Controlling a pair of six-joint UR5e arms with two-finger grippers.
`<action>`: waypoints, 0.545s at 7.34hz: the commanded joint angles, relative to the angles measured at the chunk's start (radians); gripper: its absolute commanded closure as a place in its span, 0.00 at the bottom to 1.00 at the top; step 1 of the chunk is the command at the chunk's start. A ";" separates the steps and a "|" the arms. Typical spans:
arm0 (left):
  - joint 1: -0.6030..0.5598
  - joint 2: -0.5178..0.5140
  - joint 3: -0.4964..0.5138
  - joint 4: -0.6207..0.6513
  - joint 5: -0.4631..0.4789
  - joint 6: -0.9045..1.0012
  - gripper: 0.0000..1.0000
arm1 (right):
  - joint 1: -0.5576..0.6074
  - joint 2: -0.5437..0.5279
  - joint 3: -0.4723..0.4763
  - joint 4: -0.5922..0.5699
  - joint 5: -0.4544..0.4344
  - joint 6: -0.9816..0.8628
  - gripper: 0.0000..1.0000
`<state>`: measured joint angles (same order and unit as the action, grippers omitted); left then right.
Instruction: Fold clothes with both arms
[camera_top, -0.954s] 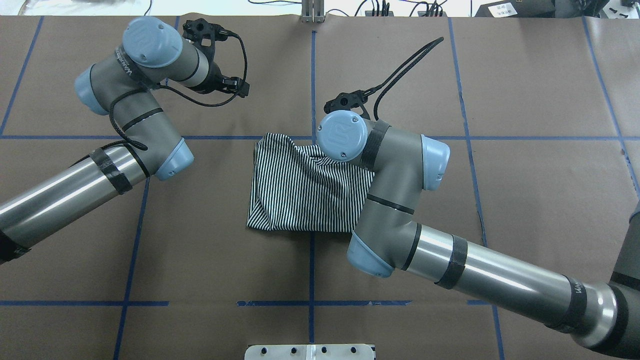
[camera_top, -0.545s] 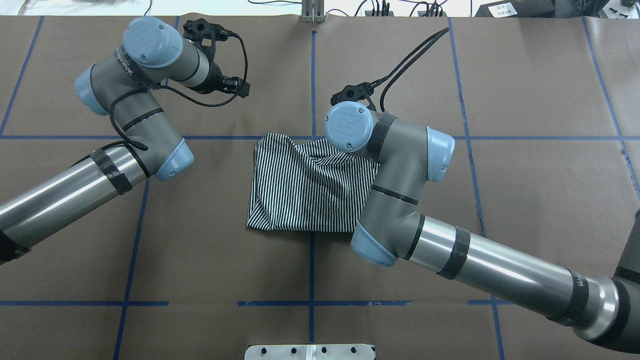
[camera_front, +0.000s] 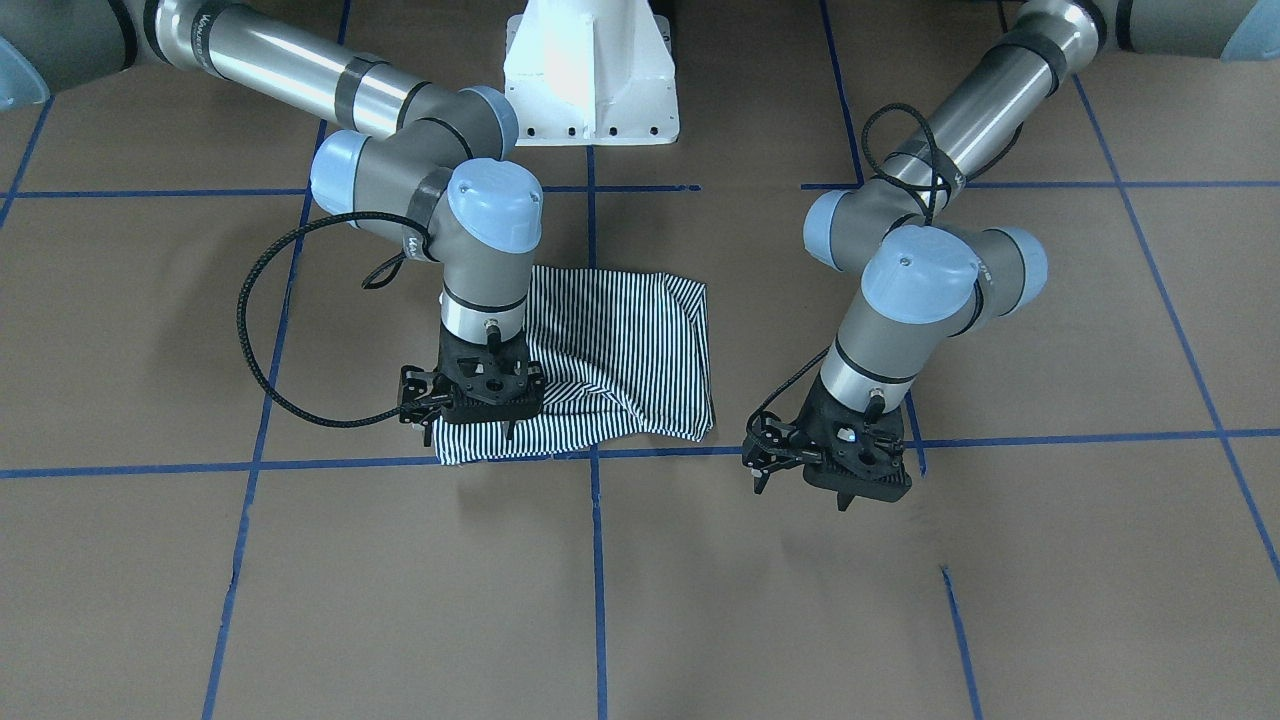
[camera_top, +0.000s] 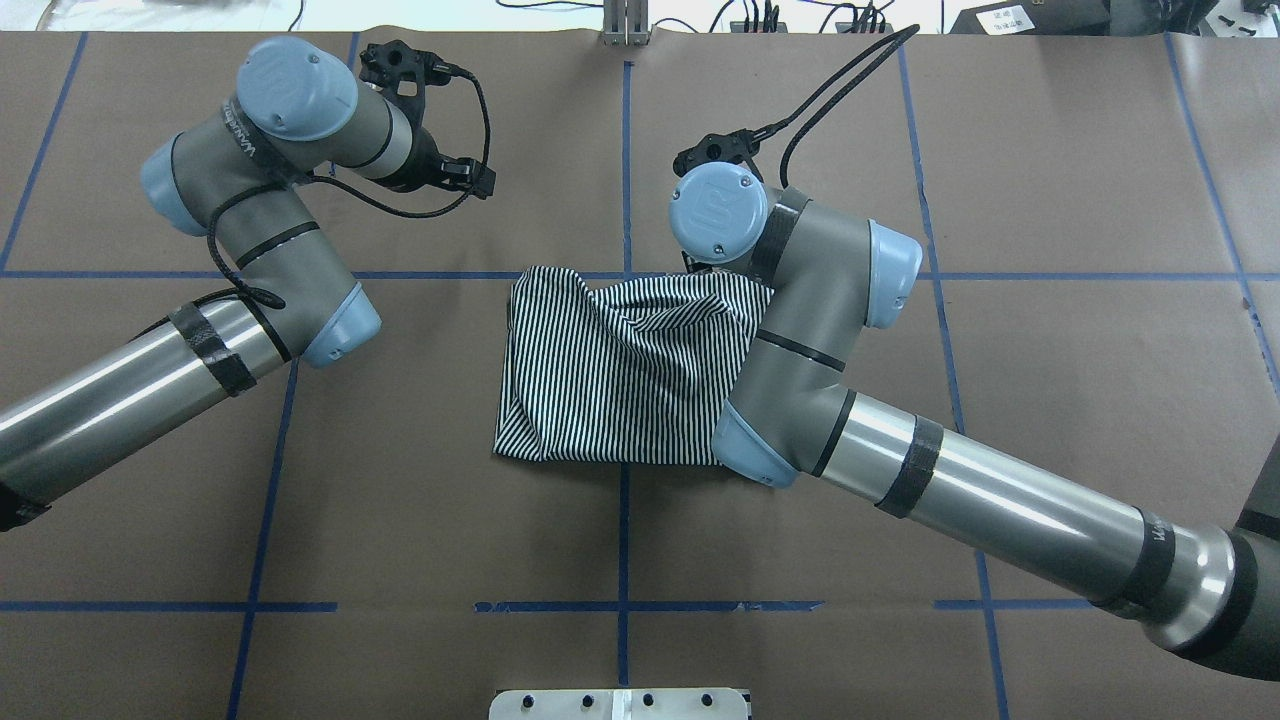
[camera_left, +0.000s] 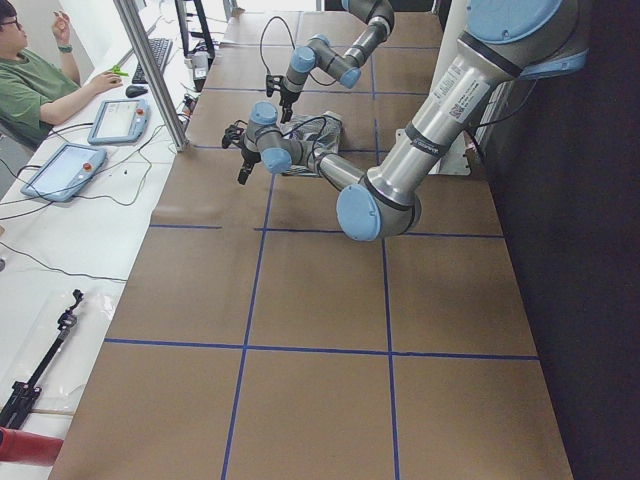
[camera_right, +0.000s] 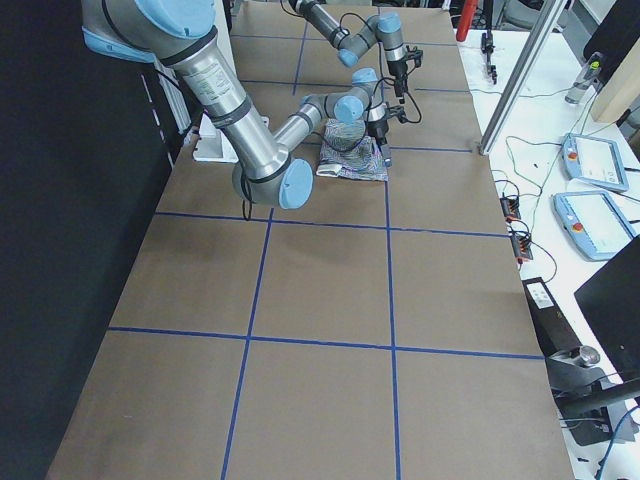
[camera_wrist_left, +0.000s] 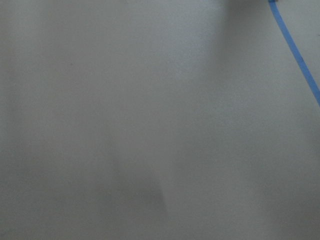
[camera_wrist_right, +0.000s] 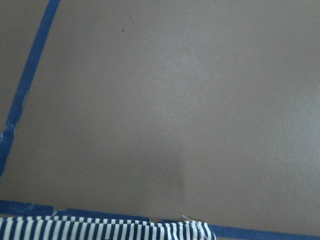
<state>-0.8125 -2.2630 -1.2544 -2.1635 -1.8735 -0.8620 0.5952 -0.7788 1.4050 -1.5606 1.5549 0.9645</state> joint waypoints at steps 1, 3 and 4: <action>0.001 0.005 0.000 -0.004 -0.001 0.000 0.00 | -0.030 -0.011 0.038 0.008 0.022 0.147 0.39; 0.001 0.003 0.000 -0.005 0.000 0.001 0.00 | -0.060 -0.011 0.043 0.016 0.021 0.206 0.45; 0.001 0.003 0.000 -0.006 -0.001 0.001 0.00 | -0.070 -0.023 0.040 0.060 0.021 0.217 0.46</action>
<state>-0.8115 -2.2595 -1.2553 -2.1684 -1.8739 -0.8611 0.5402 -0.7923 1.4452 -1.5367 1.5755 1.1586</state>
